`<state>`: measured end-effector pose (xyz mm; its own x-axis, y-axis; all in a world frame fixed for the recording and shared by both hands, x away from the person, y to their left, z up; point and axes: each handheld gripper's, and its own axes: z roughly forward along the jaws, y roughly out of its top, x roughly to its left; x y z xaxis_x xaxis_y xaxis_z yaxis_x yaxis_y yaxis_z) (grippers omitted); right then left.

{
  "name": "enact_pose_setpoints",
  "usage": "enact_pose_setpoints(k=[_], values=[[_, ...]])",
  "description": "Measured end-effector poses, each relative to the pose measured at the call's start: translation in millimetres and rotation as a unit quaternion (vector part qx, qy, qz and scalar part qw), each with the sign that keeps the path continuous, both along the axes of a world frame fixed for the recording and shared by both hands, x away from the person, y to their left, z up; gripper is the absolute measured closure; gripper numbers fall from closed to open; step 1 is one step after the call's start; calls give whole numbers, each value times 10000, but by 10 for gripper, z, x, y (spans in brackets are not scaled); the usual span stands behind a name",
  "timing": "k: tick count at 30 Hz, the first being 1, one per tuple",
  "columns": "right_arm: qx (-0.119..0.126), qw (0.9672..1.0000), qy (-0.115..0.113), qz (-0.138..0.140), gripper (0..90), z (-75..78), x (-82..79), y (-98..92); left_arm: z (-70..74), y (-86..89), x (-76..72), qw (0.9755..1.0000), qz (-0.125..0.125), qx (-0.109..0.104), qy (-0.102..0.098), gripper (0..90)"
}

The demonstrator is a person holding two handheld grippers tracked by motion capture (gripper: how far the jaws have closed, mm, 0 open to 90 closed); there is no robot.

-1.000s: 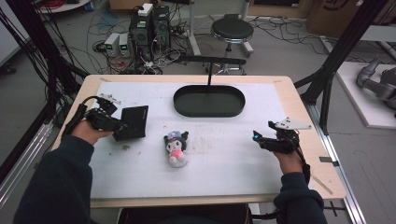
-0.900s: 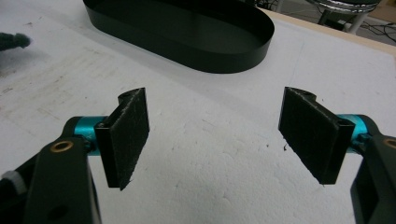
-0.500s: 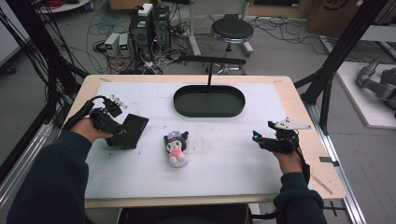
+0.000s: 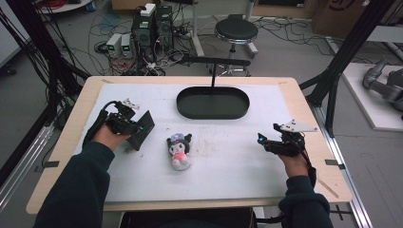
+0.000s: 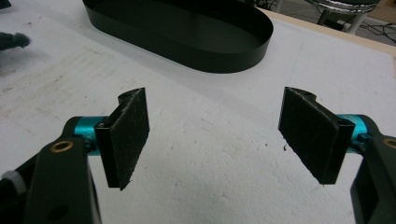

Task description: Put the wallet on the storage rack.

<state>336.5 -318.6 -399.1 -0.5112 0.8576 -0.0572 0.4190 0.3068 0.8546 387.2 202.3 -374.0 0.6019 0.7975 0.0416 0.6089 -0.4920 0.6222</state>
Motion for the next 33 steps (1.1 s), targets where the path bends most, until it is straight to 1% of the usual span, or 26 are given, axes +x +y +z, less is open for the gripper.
enact_pose_setpoints(k=[2,3,4,6,8,10,11,13,15,17,18,19,20,22,23,24,26,27,28,29,31,32,33], values=[[6,10000,7,1,249,-1,-1,5,-16,-12,-35,9995,86,-80,-281,716],[-8,10000,-1,6,249,0,0,3,-32,-14,-51,9990,53,-111,-439,661],[-13,10000,11,3,249,0,-2,5,-48,-16,-67,9983,39,-97,-571,605],[-10,10000,0,9,249,0,-2,7,-68,-11,-91,9975,81,-97,-698,573],[-19,10000,5,14,249,-2,-1,8,-75,1,-116,9957,113,-207,-901,519],[-15,10000,9,6,249,-2,-1,10,-69,4,-141,9939,114,-256,-1071,509],[-24,10000,12,5,249,-2,0,10,-64,3,-147,9933,82,-300,-1113,508],[-28,10000,12,7,249,-4,2,13,-45,-5,-165,9921,65,-300,-1217,505],[-35,10000,15,10,249,-3,2,14,-8,-3,-194,9896,114,-376,-1381,494],[-30,10000,9,12,249,-4,2,12,29,14,-232,9864,217,-494,-1549,466],[-28,10000,16,7,249,-4,1,10,44,31,-268,9828,366,-609,-1707,440],[-17,10000,13,6,249,-4,4,9,47,49,-304,9793,521,-677,-1837,401],[-13,10000,19,0,249,-4,2,9,39,65,-344,9750,704,-793,-1951,359],[-24,10000,12,6,249,-5,4,10,9,101,-422,9684,1045,-872,-2090,303],[-34,10000,13,19,250,-5,4,11,-12,106,-451,9655,1140,-903,-2161,276],[-36,10000,13,16,250,-5,4,13,-38,114,-500,9623,1258,-887,-2244,263],[-35,10000,16,19,249,-4,1,15,-84,122,-576,9561,1409,-928,-2395,263],[-29,10000,19,16,249,-4,0,16,-107,122,-607,9540,1480,-934,-2435,263],[-29,10000,24,11,249,-4,1,17,-133,120,-632,9522,1549,-929,-2465,262],[-35,10000,19,17,249,-7,4,19,-165,115,-649,9517,1598,-907,-2458,262],[-42,10000,15,20,249,-9,6,23,-239,106,-667,9509,1700,-836,-2446,262],[-42,10000,18,28,249,-9,7,23,-282,109,-663,9512,1750,-767,-2421,262],[-49,10000,8,35,249,-11,10,22,-328,112,-654,9515,1811,-744,-2373,262]])
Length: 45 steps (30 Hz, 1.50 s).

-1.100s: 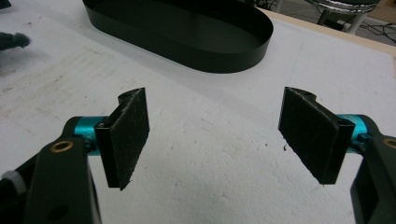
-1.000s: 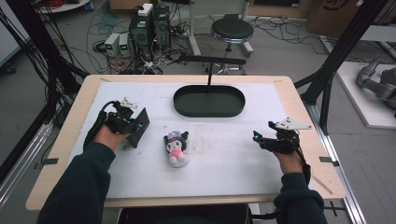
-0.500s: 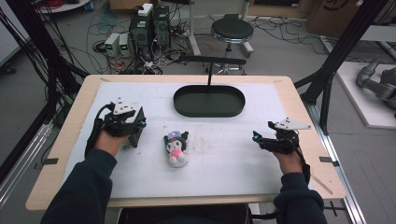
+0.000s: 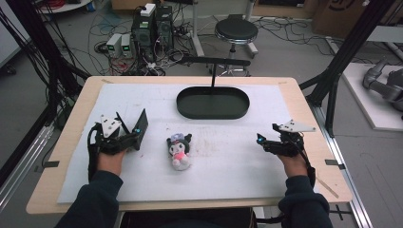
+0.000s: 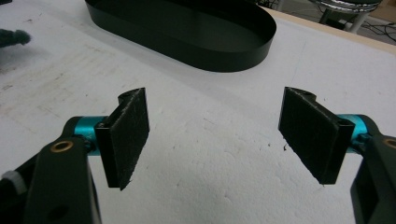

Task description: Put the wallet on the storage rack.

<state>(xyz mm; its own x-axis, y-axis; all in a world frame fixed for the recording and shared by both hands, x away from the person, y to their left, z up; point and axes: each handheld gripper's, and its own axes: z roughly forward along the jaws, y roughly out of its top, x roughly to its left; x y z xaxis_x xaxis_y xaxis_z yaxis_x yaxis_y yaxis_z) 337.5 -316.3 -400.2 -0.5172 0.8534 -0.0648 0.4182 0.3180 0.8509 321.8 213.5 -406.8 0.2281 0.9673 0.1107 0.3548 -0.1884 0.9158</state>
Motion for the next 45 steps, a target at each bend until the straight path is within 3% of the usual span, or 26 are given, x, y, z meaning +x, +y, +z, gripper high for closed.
enact_pose_setpoints(k=[4,6,7,8,9,10,12,15,20,24,30,39,45], values=[[25,10000,30,-23,249,0,0,-3,-76,11,63,9996,-83,-112,244,276],[22,10000,39,-15,249,-4,1,-2,-68,1,81,9993,-186,-117,312,378],[31,10000,42,-1,249,-5,1,1,-66,-3,88,9988,-274,-120,376,528],[23,10000,40,-2,249,-5,1,1,-61,-11,88,9988,-295,-40,394,618],[23,10000,40,-2,249,-5,1,1,-57,-16,91,9986,-348,41,399,618],[19,10000,43,-7,249,-3,-1,-1,-54,-10,100,9983,-399,33,416,696],[20,10000,18,-11,249,-4,0,-6,-47,16,131,9979,-430,-120,468,747],[54,10000,47,-32,250,-2,-4,-8,-2,59,186,9973,-441,-289,518,757],[54,10000,26,-27,249,-3,3,-20,160,125,261,9946,-794,-649,173,759],[115,9999,11,-46,249,3,0,-36,331,122,365,9910,-1142,-690,-62,759],[191,9998,-5,-87,248,9,0,-67,551,-6,576,9861,-1533,-526,-354,759],[279,9995,-13,-120,248,8,0,-116,762,-350,1015,9821,-1816,-386,-326,757],[322,9994,-17,-130,248,5,-3,-127,747,-569,1287,9786,-2039,-244,-119,757]])
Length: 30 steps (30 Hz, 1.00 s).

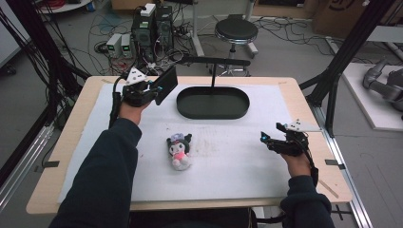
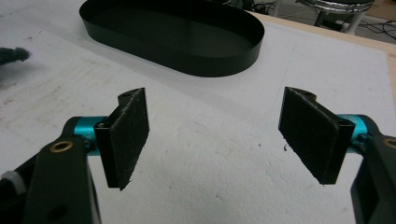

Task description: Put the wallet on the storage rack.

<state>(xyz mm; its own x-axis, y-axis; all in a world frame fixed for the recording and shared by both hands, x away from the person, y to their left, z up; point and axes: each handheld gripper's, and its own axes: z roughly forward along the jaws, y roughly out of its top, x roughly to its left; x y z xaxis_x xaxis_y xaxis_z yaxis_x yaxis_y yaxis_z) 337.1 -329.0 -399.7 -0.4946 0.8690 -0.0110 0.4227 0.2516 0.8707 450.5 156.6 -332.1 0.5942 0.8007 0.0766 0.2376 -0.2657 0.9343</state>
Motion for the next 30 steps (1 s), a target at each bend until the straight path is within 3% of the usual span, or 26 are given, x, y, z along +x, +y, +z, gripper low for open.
enact_pose_setpoints(k=[3,8,12,17,23,30], values=[[28,10000,-5,-23,248,-4,-3,-19,-16,-113,102,9998,-146,88,-98,757],[50,10000,-5,-51,248,-10,-14,-49,-60,-291,251,9996,-228,140,-46,755],[104,9999,-11,-68,249,-2,-28,-59,-131,-308,321,9997,-145,-217,-37,756],[106,9999,-3,-50,248,-18,-35,-82,-193,-238,280,9993,-58,-361,-56,758],[104,9999,-5,-48,249,-19,-41,-93,-302,-243,285,9997,-72,-184,133,759],[94,9999,9,-52,249,-19,-50,-79,-407,-487,427,9993,-250,110,270,759]])
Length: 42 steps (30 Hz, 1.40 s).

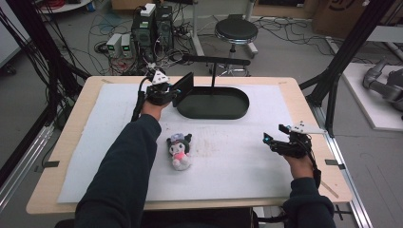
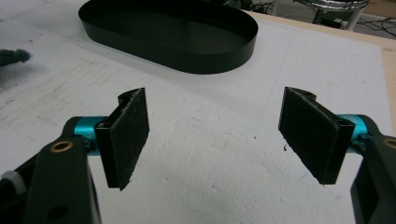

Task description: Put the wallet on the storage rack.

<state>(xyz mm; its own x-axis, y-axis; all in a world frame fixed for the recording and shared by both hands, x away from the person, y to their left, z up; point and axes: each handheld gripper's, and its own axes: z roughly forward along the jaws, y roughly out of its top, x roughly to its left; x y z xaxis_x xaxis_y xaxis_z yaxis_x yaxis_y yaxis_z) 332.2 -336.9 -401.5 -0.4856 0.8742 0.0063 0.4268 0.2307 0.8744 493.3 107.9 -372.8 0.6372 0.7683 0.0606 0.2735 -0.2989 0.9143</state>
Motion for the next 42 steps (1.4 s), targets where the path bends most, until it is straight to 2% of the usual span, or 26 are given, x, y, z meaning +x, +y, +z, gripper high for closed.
enact_pose_setpoints(k=[3,7,9,12,15,17,18,20,21,24,25,28,32,35,37,39,40,41,42], values=[[14,10000,-4,-9,249,2,2,-7,-23,-137,99,10000,-27,54,13,759],[36,10000,-14,-15,248,2,3,-18,-86,-284,229,9997,-4,259,38,758],[47,10000,-11,-16,249,2,0,-27,-118,-334,281,9996,42,269,30,758],[48,10000,-7,-22,249,-3,-4,-46,-164,-396,334,9990,50,450,46,758],[91,9999,5,-50,249,-5,-14,-68,-187,-471,365,9974,79,715,-39,758],[98,9999,2,-62,249,-6,-17,-81,-189,-505,369,9950,193,968,-140,758],[103,9999,-1,-57,249,-9,-17,-84,-194,-515,367,9943,230,1026,-155,757],[97,9999,-7,-49,249,-11,-21,-88,-219,-543,359,9935,188,1120,-68,752],[89,10000,-10,-38,249,-10,-23,-88,-232,-555,351,9936,175,1116,14,741],[99,9999,-2,-48,249,-4,-31,-80,-240,-541,324,9965,252,739,310,551],[87,10000,-21,-26,249,-2,-32,-80,-238,-531,307,9969,223,678,336,539],[91,10000,-13,-20,249,5,-42,-62,-218,-488,251,9979,158,449,428,548],[80,10000,-13,5,249,11,-51,-41,-205,-462,202,9981,-42,203,578,610],[85,10000,-20,-3,249,15,-52,-38,-223,-513,184,9976,-187,306,599,685],[85,10000,-28,-4,249,13,-49,-43,-242,-581,169,9971,-231,502,525,699],[89,10000,-26,-5,249,11,-48,-43,-269,-637,164,9966,-274,581,518,692],[84,10000,-13,5,249,10,-50,-42,-285,-656,166,9963,-224,577,588,671],[100,10000,-4,4,249,12,-54,-38,-304,-665,177,9957,-142,531,748,517],[100,10000,-4,4,249,12,-54,-38,-314,-661,188,9949,-81,491,874,517]])
